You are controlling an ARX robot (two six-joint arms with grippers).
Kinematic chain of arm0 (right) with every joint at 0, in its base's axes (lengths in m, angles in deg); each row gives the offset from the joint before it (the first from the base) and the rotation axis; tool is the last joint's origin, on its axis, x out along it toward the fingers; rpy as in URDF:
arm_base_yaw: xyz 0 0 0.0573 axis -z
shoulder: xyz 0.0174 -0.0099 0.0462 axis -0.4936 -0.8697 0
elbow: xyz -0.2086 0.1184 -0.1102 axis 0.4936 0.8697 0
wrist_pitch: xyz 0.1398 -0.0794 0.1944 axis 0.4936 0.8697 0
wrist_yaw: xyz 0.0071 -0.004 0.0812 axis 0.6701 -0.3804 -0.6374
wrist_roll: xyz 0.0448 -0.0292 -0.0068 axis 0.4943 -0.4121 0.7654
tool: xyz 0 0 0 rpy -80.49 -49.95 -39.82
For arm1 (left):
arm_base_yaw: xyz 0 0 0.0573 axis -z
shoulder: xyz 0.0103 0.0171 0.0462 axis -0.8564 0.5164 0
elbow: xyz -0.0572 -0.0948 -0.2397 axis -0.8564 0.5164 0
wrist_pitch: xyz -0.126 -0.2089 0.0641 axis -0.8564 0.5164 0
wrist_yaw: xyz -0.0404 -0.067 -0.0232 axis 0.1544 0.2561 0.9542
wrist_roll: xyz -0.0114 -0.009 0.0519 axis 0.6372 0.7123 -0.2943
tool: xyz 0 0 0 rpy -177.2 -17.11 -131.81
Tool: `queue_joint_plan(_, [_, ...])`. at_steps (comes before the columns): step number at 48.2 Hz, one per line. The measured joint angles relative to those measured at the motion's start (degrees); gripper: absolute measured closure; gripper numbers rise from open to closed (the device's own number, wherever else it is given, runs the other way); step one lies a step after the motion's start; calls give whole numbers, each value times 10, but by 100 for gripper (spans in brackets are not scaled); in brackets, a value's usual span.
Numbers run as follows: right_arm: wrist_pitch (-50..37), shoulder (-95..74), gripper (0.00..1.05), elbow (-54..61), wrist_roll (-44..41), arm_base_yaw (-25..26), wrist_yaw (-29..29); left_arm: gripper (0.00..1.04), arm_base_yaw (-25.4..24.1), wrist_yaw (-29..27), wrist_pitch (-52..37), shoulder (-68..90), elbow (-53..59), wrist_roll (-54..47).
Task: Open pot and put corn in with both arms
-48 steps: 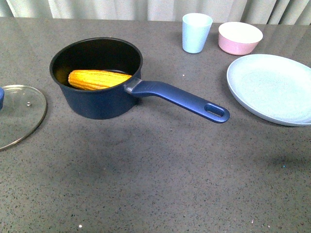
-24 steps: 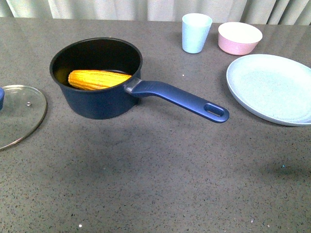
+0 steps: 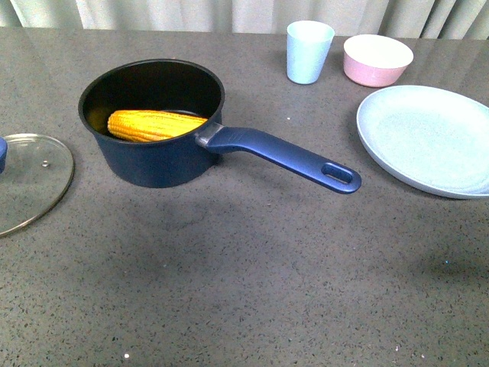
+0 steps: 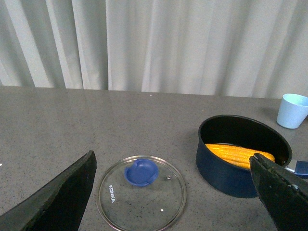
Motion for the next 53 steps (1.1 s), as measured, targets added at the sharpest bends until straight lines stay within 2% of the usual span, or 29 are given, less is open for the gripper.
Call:
queue_joint_plan(22, [0,0,8,0,0,0,0,9,0,0,0,0,0,0])
queue_joint_plan(53, [0,0,9,0,0,0,0,9,0,0,0,0,0,0])
